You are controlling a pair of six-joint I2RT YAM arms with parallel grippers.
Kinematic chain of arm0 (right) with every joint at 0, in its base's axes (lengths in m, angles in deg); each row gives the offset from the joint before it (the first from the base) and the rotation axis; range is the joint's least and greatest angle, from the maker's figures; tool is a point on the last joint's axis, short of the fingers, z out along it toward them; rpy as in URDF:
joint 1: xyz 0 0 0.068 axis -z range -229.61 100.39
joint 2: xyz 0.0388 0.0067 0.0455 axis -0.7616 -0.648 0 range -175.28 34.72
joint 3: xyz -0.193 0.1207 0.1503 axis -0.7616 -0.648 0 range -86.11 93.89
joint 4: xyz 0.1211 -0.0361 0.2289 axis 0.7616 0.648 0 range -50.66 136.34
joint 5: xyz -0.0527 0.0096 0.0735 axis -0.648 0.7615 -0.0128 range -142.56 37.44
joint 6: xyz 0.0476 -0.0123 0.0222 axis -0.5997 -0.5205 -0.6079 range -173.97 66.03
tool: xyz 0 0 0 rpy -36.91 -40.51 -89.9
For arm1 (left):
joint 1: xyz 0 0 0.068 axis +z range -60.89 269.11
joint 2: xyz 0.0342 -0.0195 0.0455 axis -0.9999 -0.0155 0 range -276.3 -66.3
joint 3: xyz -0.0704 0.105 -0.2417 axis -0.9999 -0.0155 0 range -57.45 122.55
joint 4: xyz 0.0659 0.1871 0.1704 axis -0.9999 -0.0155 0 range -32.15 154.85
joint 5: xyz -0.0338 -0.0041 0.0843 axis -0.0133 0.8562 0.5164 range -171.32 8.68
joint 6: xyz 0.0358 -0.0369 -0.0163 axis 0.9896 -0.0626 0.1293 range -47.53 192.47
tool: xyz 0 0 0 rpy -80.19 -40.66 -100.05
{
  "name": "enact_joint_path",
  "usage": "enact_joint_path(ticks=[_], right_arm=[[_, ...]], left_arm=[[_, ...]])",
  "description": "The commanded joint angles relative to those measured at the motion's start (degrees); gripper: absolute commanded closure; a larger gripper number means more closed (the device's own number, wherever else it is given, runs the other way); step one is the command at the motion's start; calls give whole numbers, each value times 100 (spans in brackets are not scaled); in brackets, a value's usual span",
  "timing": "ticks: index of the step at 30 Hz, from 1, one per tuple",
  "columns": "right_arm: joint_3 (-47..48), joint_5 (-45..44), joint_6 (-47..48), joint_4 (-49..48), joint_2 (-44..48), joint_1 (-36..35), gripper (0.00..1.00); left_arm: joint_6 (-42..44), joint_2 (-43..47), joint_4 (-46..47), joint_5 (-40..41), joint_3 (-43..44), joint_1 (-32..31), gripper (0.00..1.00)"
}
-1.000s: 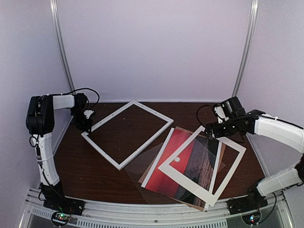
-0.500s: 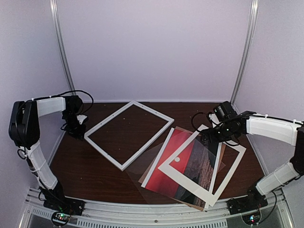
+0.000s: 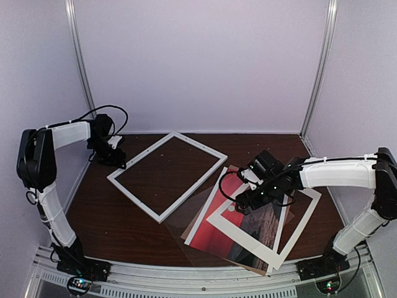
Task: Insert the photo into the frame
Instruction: Move the frame body to the center of the board.
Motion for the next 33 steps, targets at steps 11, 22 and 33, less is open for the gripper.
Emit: enact_joint_path(ticks=[11,22,33], right_arm=[[100,124,-14,193,-834,-317,17],[95,-180,-129,649,-1294,44,30],[123,-429,57,1086,-1302,801,35]], left_arm=[[1134,-2377,89,122,2426,-18,23],[1496,-3074,203,-278,2922,-19,23],[1731,-3128,-69,-364,2904,-21,53]])
